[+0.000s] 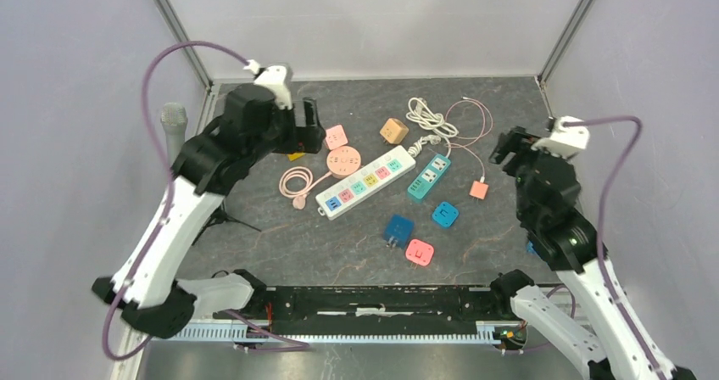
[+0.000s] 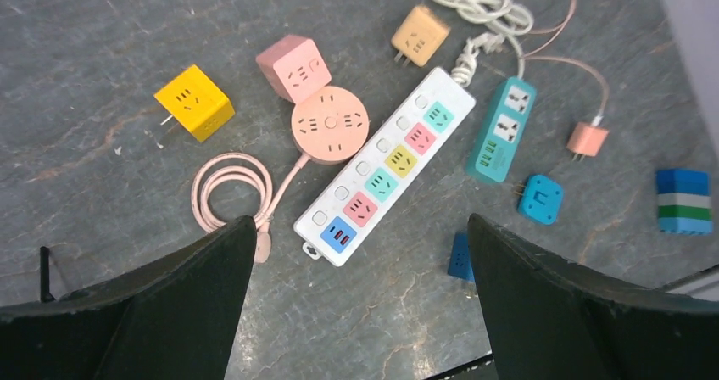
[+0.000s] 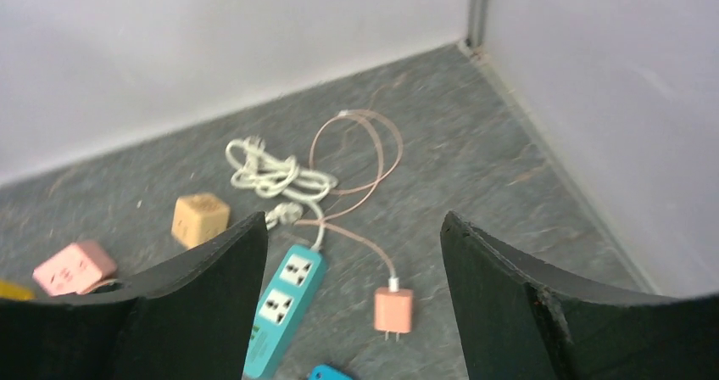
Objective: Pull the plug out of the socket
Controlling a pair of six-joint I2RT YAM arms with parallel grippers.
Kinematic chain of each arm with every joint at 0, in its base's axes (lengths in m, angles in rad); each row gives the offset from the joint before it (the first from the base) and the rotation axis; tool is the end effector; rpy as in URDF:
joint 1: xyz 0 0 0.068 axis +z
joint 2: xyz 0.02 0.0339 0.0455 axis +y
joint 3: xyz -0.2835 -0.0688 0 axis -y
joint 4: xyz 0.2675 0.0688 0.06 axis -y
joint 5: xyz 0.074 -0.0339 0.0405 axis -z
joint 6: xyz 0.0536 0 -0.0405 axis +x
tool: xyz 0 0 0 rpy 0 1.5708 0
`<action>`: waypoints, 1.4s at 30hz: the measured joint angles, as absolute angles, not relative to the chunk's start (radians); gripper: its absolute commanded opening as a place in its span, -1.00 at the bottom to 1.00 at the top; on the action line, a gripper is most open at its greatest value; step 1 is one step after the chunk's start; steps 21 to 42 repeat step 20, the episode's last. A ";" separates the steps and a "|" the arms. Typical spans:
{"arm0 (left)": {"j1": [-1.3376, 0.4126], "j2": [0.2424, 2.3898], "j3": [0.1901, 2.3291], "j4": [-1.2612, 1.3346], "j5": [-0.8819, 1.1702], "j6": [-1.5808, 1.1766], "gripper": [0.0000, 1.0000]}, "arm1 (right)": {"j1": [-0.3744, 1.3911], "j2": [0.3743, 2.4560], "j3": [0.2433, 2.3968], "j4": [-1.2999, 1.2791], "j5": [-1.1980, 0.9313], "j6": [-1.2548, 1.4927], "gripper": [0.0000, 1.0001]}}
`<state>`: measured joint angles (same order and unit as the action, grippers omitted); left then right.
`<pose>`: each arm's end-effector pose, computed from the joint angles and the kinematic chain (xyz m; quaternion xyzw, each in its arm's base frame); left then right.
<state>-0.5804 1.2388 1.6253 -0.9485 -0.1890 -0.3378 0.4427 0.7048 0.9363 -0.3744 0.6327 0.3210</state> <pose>0.2229 -0.1341 0.4704 0.0602 0.8707 -0.1392 0.4679 0.1642 0.0428 0.4003 0.1597 0.7293 0.0137 0.6651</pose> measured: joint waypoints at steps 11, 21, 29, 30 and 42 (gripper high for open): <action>-0.585 0.818 1.623 -0.969 -0.371 -0.362 1.00 | 0.442 0.530 1.142 -0.458 0.825 0.205 0.96; -0.585 0.791 1.636 -0.982 -0.454 -0.363 1.00 | 0.442 0.525 1.189 -0.479 0.833 0.144 0.96; -0.585 0.791 1.636 -0.982 -0.454 -0.363 1.00 | 0.442 0.525 1.189 -0.479 0.833 0.144 0.96; -0.585 0.791 1.636 -0.982 -0.454 -0.363 1.00 | 0.442 0.525 1.189 -0.479 0.833 0.144 0.96; -0.585 0.791 1.636 -0.982 -0.454 -0.363 1.00 | 0.442 0.525 1.189 -0.479 0.833 0.144 0.96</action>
